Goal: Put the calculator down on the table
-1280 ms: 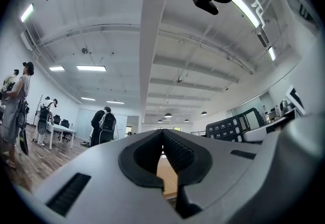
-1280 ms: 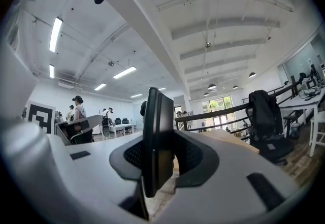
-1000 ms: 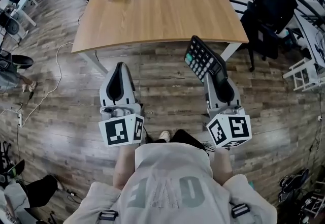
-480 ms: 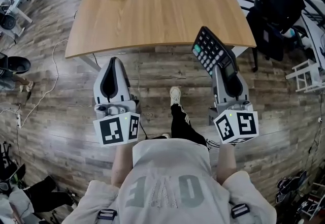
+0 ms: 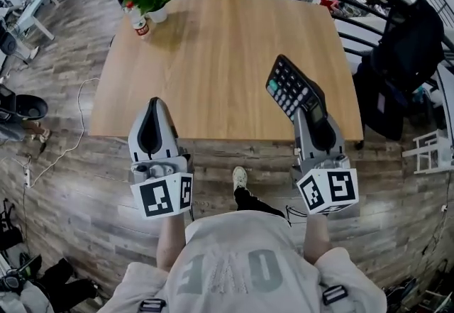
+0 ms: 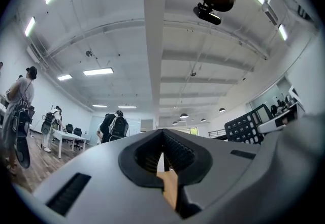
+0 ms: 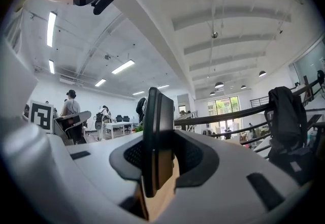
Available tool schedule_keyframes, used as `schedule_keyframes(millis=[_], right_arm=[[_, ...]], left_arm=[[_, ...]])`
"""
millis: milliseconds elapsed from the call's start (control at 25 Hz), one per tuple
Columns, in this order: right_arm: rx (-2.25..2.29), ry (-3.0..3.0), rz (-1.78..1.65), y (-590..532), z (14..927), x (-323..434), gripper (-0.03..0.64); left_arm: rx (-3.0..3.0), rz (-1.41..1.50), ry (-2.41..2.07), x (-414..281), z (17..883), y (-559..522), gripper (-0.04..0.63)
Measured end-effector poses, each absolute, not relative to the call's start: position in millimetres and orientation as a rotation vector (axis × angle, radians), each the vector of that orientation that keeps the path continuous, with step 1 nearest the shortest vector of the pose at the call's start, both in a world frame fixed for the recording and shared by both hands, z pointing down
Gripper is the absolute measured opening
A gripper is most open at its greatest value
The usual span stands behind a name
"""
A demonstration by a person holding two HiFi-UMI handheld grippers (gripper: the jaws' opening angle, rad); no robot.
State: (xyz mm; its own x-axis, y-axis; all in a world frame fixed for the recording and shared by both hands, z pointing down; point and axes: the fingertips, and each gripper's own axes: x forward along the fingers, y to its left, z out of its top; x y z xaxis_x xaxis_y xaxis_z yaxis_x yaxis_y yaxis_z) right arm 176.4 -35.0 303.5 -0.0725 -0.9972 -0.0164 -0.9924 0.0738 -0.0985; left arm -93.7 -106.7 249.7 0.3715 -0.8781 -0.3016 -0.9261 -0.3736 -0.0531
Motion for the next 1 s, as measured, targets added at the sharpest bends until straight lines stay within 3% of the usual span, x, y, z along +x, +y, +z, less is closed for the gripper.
schedule_keyframes(millis=[400,1000], right_arm=[[-2.009,2.386,-0.088,-154.8,300.2,219.9,0.117],[-1.926,2.577,-0.164,-223.4,301.2,221.6,0.117]], left_arm=[[-2.371,0.288,1.634,-45.0,237.5,-203.2,0.009],[-2.382,0.282,1.604,-32.5,235.1,-264.9,0.009]])
